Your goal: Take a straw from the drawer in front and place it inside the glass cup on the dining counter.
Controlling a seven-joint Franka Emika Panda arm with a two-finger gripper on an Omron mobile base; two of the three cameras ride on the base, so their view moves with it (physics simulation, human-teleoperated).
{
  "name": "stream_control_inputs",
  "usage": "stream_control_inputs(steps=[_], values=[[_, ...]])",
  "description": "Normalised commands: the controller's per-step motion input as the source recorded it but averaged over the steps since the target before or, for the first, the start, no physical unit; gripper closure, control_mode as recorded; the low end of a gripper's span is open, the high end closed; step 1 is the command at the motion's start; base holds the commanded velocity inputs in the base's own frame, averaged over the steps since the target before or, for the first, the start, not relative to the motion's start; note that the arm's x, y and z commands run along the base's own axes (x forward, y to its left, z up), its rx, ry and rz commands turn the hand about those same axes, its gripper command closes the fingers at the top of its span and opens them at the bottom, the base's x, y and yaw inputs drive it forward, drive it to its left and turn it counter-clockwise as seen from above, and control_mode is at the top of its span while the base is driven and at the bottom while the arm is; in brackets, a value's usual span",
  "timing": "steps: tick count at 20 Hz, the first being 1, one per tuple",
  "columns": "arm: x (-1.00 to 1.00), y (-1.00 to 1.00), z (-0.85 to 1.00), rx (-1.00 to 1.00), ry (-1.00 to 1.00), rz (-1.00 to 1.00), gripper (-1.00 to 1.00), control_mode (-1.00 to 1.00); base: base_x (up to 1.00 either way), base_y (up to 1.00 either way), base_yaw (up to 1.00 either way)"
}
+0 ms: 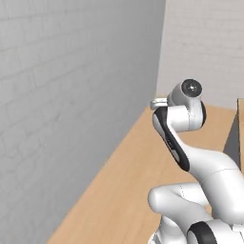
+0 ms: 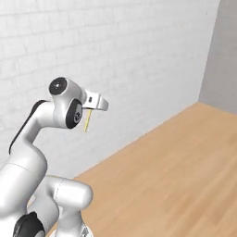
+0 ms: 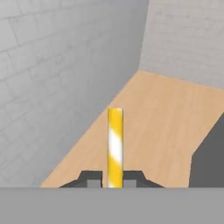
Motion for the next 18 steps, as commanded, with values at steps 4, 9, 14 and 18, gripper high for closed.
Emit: stream_control_inputs(steps=[4,9,14,18], values=[[0.00,0.00,0.00,0.00,0.00,0.00,1.00,1.00,0.98,0.00,-0.52],[0.00,0.00,0.00,0.00,0.00,0.00,1.00,1.00,0.85,0.12,-0.57],[0.00,0.00,0.00,0.00,0.00,0.00,1.00,1.00,0.92,0.17,-0.53],[0.00,0.00,0.00,0.00,0.00,0.00,1.00,1.00,1.00,0.28,-0.44]])
